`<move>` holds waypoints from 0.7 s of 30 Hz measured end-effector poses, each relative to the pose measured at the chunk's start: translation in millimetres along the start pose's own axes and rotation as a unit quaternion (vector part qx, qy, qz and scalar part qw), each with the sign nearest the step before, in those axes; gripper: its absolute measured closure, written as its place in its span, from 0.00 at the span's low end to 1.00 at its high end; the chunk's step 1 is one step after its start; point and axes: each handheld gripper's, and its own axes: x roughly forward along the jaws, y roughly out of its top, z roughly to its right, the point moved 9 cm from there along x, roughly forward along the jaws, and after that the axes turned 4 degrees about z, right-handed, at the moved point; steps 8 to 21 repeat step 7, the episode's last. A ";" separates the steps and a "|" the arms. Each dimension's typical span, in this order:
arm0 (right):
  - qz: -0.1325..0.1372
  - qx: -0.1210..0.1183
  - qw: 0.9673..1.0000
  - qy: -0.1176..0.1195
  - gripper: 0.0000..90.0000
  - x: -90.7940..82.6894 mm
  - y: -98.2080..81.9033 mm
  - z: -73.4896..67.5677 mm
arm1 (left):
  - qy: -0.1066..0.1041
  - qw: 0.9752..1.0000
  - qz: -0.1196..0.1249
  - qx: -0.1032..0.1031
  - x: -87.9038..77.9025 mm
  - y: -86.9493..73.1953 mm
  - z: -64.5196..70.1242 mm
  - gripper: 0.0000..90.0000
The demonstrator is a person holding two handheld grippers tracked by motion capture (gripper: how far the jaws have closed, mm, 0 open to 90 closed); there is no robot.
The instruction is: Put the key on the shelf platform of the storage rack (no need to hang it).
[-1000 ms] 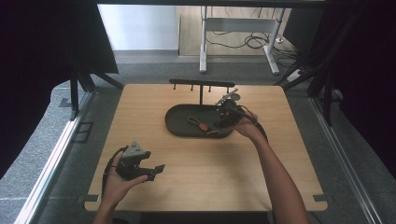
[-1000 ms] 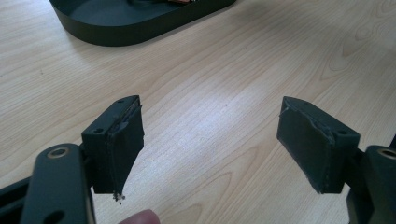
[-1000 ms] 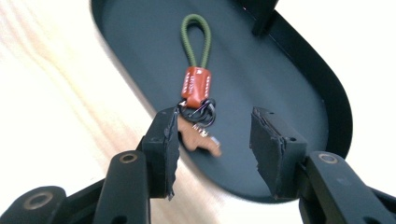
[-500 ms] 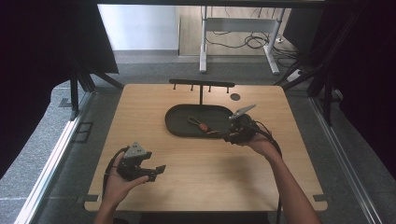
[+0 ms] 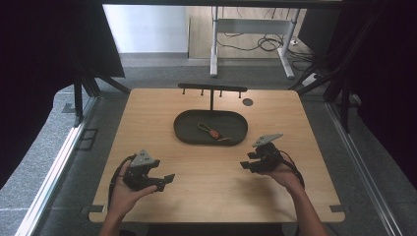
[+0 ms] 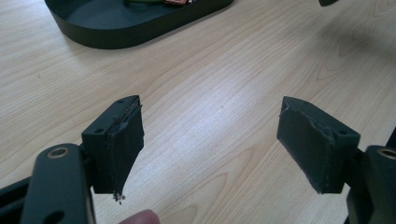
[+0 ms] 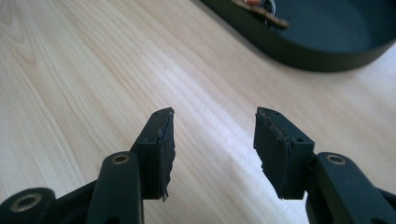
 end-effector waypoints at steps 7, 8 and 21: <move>0.001 0.003 1.000 0.001 0.49 -0.8 -3.6 -0.8 | -0.001 1.000 -0.003 0.003 3.2 -0.1 2.3 0.26; 0.001 0.003 1.000 0.001 0.49 -0.8 -3.6 -0.8 | -0.001 1.000 -0.003 0.003 3.2 -0.1 2.3 0.26; 0.001 0.003 1.000 0.001 0.49 -0.8 -3.6 -0.8 | -0.001 1.000 -0.003 0.003 3.2 -0.1 2.3 0.26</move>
